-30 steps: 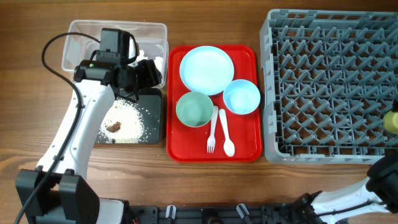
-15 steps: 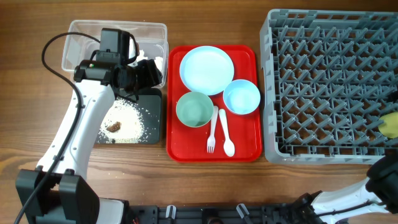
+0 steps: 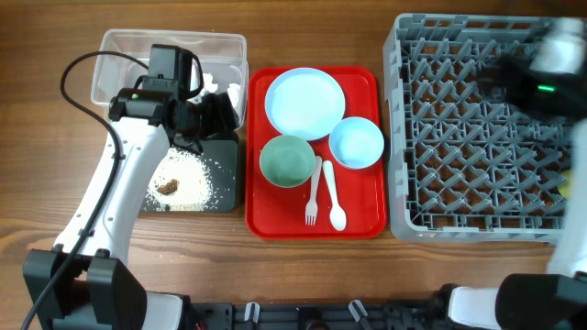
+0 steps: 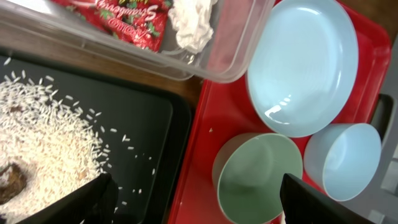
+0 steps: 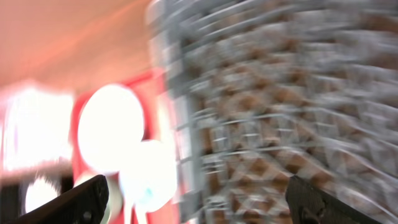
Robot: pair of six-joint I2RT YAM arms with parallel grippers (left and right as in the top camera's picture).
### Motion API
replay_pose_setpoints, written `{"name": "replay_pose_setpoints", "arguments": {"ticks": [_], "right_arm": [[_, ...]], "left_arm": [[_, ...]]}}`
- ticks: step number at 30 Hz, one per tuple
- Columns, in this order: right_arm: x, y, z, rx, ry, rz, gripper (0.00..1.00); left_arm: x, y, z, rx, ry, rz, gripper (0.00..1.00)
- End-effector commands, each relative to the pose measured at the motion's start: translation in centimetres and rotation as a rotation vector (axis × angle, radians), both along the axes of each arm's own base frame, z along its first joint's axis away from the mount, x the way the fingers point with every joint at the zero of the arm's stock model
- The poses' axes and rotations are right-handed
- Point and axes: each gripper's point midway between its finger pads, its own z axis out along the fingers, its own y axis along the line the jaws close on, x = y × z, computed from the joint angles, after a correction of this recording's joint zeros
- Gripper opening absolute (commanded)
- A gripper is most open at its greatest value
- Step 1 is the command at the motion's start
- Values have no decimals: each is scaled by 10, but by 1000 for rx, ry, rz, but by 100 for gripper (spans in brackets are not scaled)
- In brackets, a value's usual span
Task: Sort waste into correct bins and load items into the dishwasher rack
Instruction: 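Withdraw the right gripper from the dish rack, then reach the right gripper to the light-blue bowl and grasp its rim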
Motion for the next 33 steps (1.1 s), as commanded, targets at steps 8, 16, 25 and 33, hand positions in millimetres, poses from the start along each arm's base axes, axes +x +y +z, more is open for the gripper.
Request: {"name": "replay_pose_setpoints", "arguments": {"ticks": [8,16,25,33], "right_arm": [[19,145,-71,-253,113,405,93],[41,153,-160,-325,288,342,92],[21,163,-222,-270,475,430,91],[-10,166,-227,-215,609,447,68]], "left_arm": [[-4,5,1,23,5,4,85],[-4,5,1,23,5,4,85],[-4,5,1,23,5,4,86],[-4,5,1,23,4,3,86]]}}
